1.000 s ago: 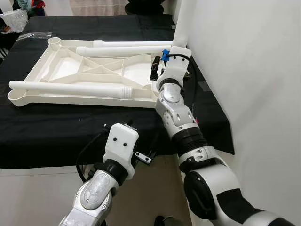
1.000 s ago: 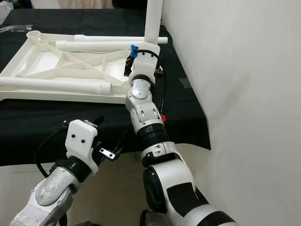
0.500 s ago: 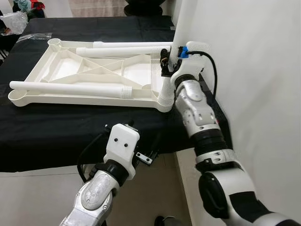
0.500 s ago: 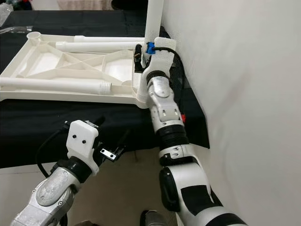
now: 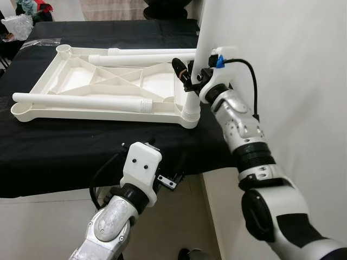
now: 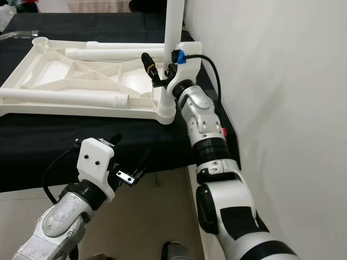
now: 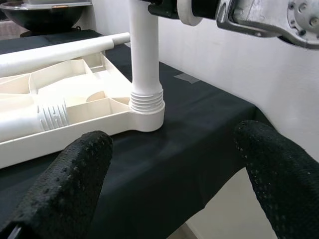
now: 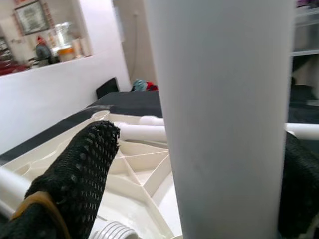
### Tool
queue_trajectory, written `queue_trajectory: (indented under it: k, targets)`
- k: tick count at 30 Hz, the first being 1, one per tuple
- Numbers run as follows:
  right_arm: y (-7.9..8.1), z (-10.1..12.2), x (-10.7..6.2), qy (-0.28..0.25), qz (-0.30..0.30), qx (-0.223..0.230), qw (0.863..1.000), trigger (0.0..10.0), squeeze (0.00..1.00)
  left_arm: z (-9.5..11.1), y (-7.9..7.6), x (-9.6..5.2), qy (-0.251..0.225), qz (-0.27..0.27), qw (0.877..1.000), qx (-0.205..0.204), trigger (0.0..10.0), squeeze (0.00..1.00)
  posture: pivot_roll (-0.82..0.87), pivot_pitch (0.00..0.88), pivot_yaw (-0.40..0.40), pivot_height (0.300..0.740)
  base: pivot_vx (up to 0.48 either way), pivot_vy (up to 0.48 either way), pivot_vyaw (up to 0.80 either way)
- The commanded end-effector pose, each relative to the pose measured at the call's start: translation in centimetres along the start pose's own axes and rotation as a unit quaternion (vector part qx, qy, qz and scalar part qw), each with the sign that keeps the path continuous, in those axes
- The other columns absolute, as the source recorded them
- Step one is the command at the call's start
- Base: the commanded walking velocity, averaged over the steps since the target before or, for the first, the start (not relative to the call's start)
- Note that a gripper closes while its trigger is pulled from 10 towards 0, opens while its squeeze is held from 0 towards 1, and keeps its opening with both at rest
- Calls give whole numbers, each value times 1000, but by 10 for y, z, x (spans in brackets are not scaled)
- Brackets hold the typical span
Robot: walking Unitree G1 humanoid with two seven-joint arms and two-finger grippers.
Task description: Building children table
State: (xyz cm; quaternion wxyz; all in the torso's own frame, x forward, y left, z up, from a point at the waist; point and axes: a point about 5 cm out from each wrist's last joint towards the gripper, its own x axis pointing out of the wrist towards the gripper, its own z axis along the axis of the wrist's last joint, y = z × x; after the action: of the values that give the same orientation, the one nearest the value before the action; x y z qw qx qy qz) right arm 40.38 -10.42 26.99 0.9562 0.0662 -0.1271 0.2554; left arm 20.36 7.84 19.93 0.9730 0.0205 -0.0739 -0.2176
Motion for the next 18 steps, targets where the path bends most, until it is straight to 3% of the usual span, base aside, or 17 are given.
queue_trajectory:
  k: [1,6,18]
  targets:
    - [-1,2,2,-4,17,-1,1000,10000,0,-2,-1,0,2,3,1000,-2,10000,0,75,120,-88,740,0,0,0]
    - [-6,4,4,2,19,-18,1000,10000,0,-1,-1,0,2,2,1000,-2,10000,0,77,122,-91,740,0,0,0]
    - [-5,-3,4,42,120,-6,992,10000,0,2,-5,0,-2,-7,1000,-5,10000,0,81,129,-91,740,0,0,0]
